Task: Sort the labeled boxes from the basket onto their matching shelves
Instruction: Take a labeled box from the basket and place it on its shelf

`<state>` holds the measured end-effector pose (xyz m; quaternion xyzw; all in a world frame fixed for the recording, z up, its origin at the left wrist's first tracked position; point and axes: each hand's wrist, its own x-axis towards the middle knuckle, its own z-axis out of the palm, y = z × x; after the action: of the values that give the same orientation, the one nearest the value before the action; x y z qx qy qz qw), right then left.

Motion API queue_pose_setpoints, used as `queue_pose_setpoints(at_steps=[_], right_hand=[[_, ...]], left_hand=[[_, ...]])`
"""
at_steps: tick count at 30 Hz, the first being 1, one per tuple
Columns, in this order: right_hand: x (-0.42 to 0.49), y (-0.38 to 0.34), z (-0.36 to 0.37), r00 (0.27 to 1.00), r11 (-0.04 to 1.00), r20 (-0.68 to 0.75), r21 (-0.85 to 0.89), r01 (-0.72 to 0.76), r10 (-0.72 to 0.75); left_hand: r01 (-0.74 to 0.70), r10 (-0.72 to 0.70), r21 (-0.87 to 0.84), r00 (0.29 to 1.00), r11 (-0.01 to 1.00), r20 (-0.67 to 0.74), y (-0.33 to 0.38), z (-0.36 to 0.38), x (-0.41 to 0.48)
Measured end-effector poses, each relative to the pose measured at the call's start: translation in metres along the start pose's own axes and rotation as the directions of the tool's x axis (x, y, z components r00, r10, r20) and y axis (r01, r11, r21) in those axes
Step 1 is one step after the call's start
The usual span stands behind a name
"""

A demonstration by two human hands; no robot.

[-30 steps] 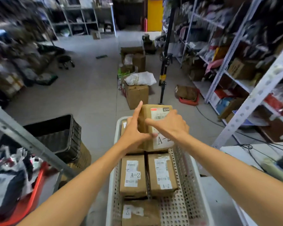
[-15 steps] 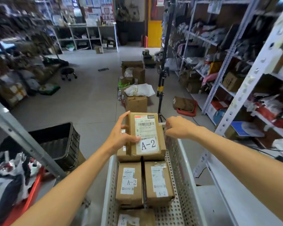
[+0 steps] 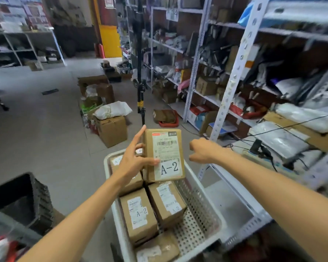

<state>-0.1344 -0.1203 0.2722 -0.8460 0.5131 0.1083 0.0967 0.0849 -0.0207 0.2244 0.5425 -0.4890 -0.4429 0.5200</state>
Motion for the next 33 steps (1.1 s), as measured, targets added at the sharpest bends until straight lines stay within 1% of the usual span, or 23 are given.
queue_pose_setpoints(at_steps=[3,6,8,10,14,17,19,23,24,26,30,33], right_hand=[[-0.032,0.012,0.002,0.996,0.996,0.020,0.023,-0.086,0.086],[-0.073,0.027,0.002,0.988,0.987,0.020,0.051,-0.153,0.152],[-0.100,0.037,0.001,0.980,0.978,0.026,0.071,-0.197,0.195],[-0.126,0.045,0.000,0.967,0.960,0.044,0.121,-0.253,0.250],[-0.181,0.059,0.010,0.945,0.931,0.084,0.161,-0.327,0.317],[-0.232,0.074,0.021,0.933,0.917,0.089,0.177,-0.358,0.348],[-0.274,0.091,0.029,0.919,0.899,0.079,0.190,-0.395,0.387],[-0.369,0.129,0.049,0.852,0.823,0.077,0.229,-0.520,0.518],[-0.396,0.138,0.055,0.834,0.805,0.078,0.225,-0.549,0.547],[-0.453,0.161,0.071,0.792,0.764,0.098,0.214,-0.609,0.603],[-0.570,0.194,0.096,0.640,0.610,0.105,0.218,-0.762,0.761],[-0.659,0.207,0.114,0.511,0.477,0.124,0.229,-0.849,0.851]], left_hand=[[0.004,-0.002,-0.015,0.994,1.000,0.109,0.004,0.013,-0.006],[0.005,-0.011,0.030,0.977,1.000,0.214,0.005,0.032,-0.019],[-0.004,-0.004,0.028,0.961,1.000,0.276,0.006,0.046,-0.032],[-0.021,0.006,0.044,0.947,0.999,0.321,0.006,0.057,-0.043],[-0.052,0.032,0.040,0.918,0.998,0.395,0.012,0.087,-0.065],[-0.048,0.038,0.013,0.898,0.999,0.438,0.023,0.124,-0.083],[-0.074,0.064,0.000,0.866,0.997,0.496,0.034,0.157,-0.098],[-0.150,0.155,-0.057,0.796,0.987,0.585,0.048,0.239,-0.142],[-0.184,0.191,-0.075,0.769,0.980,0.610,0.054,0.262,-0.155],[-0.226,0.254,-0.133,0.684,0.965,0.684,0.067,0.311,-0.184],[-0.230,0.310,-0.220,0.521,0.948,0.795,0.093,0.404,-0.243],[-0.186,0.342,-0.289,0.414,0.939,0.844,0.106,0.471,-0.288]])
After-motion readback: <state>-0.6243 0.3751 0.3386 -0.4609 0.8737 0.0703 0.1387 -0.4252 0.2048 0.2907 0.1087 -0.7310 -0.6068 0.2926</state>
